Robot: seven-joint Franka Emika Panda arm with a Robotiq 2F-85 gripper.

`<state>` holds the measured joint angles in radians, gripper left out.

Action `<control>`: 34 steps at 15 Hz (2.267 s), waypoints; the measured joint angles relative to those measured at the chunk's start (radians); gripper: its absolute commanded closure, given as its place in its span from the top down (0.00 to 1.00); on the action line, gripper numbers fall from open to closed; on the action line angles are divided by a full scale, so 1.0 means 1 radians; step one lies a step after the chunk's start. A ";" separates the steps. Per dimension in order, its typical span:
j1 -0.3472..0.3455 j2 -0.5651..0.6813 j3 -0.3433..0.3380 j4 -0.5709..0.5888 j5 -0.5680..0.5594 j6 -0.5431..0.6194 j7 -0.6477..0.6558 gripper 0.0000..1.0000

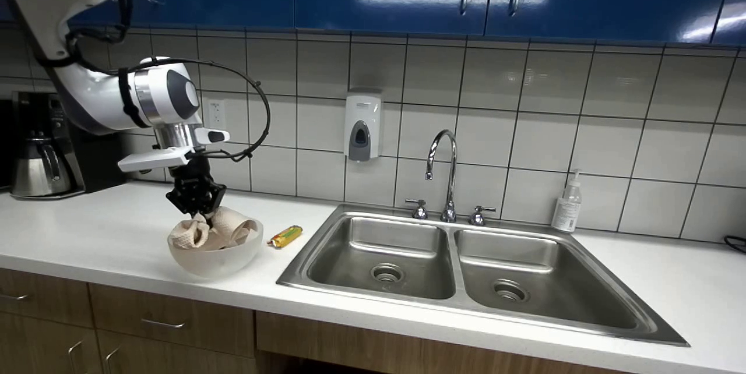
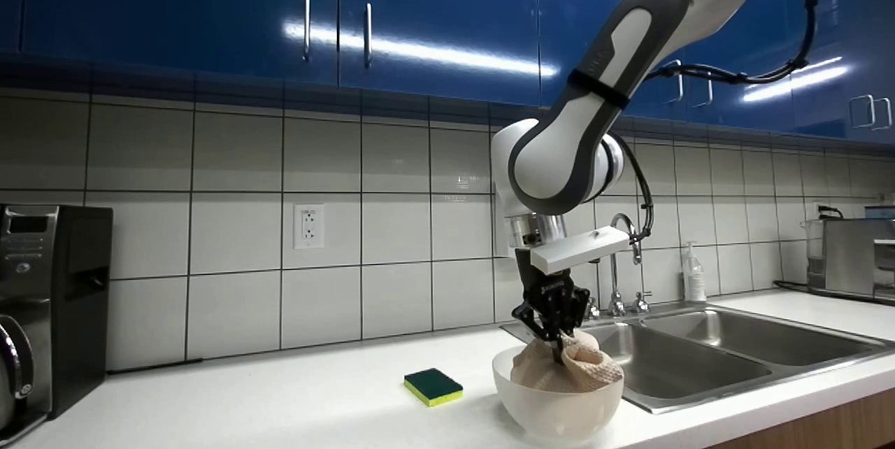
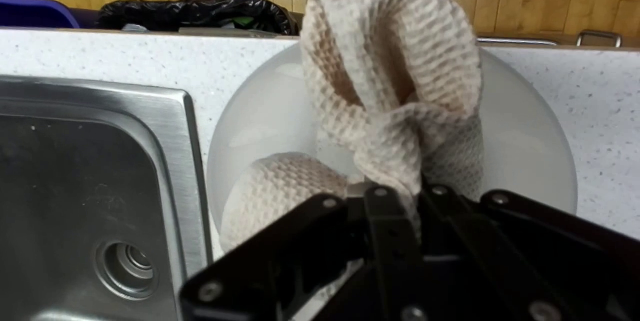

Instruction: Put the towel in the bowl.

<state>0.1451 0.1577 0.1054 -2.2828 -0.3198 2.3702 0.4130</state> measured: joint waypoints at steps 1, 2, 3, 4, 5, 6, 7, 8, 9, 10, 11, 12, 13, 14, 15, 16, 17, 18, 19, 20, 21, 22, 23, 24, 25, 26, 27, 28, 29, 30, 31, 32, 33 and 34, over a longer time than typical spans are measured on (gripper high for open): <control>0.002 0.014 -0.001 0.016 0.000 0.000 0.004 0.08; 0.002 0.026 -0.002 0.029 0.000 0.000 0.006 0.34; 0.002 0.038 -0.003 0.040 0.002 -0.001 0.006 0.34; 0.002 0.048 -0.005 0.049 0.003 -0.001 0.006 0.39; 0.003 0.058 -0.009 0.056 0.004 -0.001 0.006 0.45; 0.004 0.065 -0.012 0.061 0.004 -0.002 0.006 0.54; 0.005 0.072 -0.015 0.065 0.004 -0.002 0.006 0.62; 0.006 0.077 -0.018 0.067 0.004 -0.002 0.006 0.69; 0.007 0.080 -0.020 0.069 0.004 -0.002 0.006 0.76; 0.011 0.082 -0.023 0.069 0.004 -0.002 0.006 0.84; 0.013 0.082 -0.025 0.069 0.004 -0.002 0.006 0.91; 0.015 0.082 -0.025 0.070 0.004 -0.002 0.006 0.98; 0.017 0.082 -0.025 0.070 0.004 -0.002 0.006 1.00; 0.019 0.081 -0.026 0.070 0.004 -0.002 0.006 1.00; 0.021 0.080 -0.026 0.070 0.004 -0.002 0.006 1.00; 0.024 0.078 -0.026 0.070 0.004 -0.002 0.006 1.00; 0.028 0.076 -0.026 0.069 0.004 -0.004 0.006 1.00; 0.031 0.072 -0.026 0.068 0.004 -0.006 0.006 1.00; 0.034 0.067 -0.025 0.066 0.004 -0.008 0.006 1.00; 0.037 0.061 -0.025 0.064 0.004 -0.012 0.006 1.00; 0.038 0.054 -0.025 0.061 0.004 -0.014 0.006 1.00; 0.039 0.048 -0.025 0.058 0.004 -0.015 0.006 1.00; 0.039 0.041 -0.025 0.055 0.005 -0.017 0.005 1.00; 0.039 0.032 -0.025 0.050 0.005 -0.018 0.005 1.00; 0.039 0.021 -0.025 0.042 0.006 -0.018 0.004 1.00; 0.039 0.007 -0.025 0.031 0.008 -0.018 0.002 1.00; 0.039 -0.009 -0.023 0.017 0.015 -0.020 -0.005 1.00; 0.039 -0.028 -0.020 -0.001 0.023 -0.021 -0.018 1.00; 0.039 -0.050 -0.014 -0.022 0.029 -0.024 -0.031 1.00; 0.040 -0.076 -0.007 -0.046 0.033 -0.027 -0.044 1.00; 0.041 -0.105 0.002 -0.073 0.037 -0.031 -0.056 1.00; 0.041 -0.134 0.012 -0.100 0.042 -0.033 -0.070 1.00; 0.042 -0.166 0.022 -0.128 0.046 -0.036 -0.084 1.00; 0.042 -0.200 0.031 -0.156 0.050 -0.040 -0.096 1.00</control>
<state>0.1870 -0.0419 0.1368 -2.4389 -0.2699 2.3304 0.3175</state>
